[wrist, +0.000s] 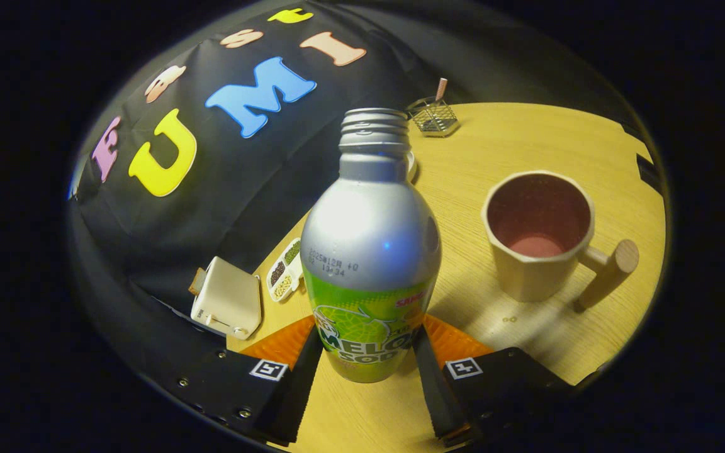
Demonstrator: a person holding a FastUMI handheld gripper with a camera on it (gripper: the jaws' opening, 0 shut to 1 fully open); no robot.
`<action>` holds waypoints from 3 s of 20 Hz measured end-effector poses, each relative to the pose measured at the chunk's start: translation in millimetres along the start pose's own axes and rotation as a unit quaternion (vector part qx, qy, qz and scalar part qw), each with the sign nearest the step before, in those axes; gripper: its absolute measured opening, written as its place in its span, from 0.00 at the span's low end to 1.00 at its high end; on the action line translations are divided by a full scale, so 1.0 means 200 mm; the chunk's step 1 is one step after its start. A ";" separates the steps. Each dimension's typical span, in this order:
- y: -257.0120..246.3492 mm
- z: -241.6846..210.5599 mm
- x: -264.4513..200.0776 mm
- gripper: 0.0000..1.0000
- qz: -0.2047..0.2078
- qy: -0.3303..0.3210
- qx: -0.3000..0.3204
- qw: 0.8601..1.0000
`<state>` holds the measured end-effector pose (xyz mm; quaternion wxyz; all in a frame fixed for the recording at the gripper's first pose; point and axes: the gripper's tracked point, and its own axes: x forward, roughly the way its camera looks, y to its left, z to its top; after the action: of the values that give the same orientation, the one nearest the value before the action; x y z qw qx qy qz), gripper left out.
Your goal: Take the bottle from table, then pour the juice into the cup, finally place the bottle on the coaster
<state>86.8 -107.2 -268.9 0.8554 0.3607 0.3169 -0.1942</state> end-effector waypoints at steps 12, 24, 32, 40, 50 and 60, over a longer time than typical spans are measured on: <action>0.14 0.21 0.29 0.76 -0.025 -0.086 -0.141 0.986; 0.12 0.28 0.54 0.77 -0.037 -0.114 -0.213 0.970; 0.10 0.22 0.63 0.79 -0.039 -0.103 -0.249 0.962; 0.07 0.19 0.63 0.92 -0.043 -0.096 -0.282 0.953; 0.25 0.24 0.31 0.96 0.020 -0.131 -0.300 0.945; 0.37 0.46 -0.30 0.96 0.100 -0.194 -0.296 0.930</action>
<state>122.0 -121.0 -142.4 0.9832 0.0762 0.1497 -0.0711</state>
